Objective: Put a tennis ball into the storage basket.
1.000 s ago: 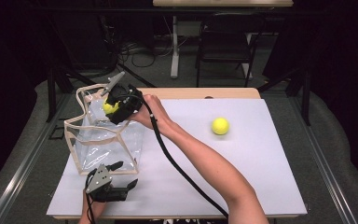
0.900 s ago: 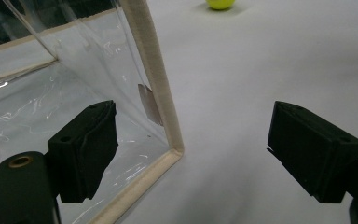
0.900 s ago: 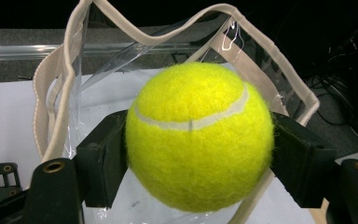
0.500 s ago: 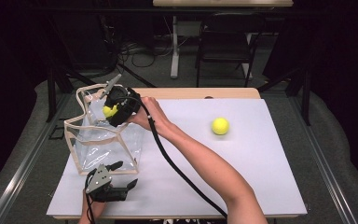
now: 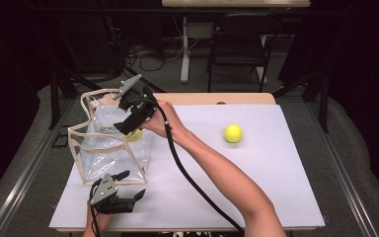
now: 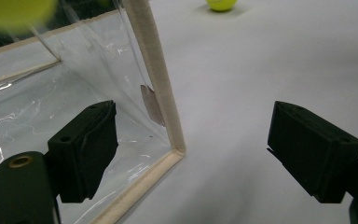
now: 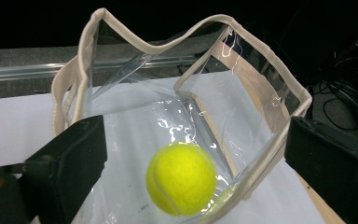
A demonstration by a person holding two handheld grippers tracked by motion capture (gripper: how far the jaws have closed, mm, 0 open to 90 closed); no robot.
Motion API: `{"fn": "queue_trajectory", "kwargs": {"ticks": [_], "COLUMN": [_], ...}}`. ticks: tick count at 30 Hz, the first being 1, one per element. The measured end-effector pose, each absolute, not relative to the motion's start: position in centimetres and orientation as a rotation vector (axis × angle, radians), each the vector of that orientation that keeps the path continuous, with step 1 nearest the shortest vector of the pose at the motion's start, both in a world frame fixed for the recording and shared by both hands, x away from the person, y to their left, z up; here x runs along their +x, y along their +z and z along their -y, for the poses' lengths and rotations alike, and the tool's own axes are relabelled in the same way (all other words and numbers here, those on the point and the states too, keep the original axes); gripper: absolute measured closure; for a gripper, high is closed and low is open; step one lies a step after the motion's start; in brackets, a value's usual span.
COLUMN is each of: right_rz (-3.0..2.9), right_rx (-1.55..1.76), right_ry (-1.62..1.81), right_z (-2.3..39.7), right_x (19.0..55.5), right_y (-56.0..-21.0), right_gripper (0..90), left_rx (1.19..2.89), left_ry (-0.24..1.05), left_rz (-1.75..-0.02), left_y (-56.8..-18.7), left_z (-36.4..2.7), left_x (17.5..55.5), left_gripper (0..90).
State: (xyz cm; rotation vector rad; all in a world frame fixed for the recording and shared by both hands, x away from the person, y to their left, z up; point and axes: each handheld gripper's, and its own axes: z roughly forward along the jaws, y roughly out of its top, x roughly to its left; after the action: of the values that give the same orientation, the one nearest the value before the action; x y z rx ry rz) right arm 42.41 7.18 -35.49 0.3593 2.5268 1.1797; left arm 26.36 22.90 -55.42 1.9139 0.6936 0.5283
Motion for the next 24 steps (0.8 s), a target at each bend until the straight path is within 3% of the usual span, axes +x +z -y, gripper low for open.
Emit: {"fn": "queue_trajectory", "kwargs": {"ticks": [24], "right_rz": [-2.491], "right_rx": [0.424], "right_ry": [1.219], "right_z": [-1.0], "right_x": [41.5], "right_y": [-36.3], "right_gripper": [0.5], "left_rx": [1.917], "left_ry": [0.528], "left_rz": [-0.691], "left_y": [-55.4], "left_z": [-22.8], "left_x": [26.4], "left_gripper": [16.0]}}
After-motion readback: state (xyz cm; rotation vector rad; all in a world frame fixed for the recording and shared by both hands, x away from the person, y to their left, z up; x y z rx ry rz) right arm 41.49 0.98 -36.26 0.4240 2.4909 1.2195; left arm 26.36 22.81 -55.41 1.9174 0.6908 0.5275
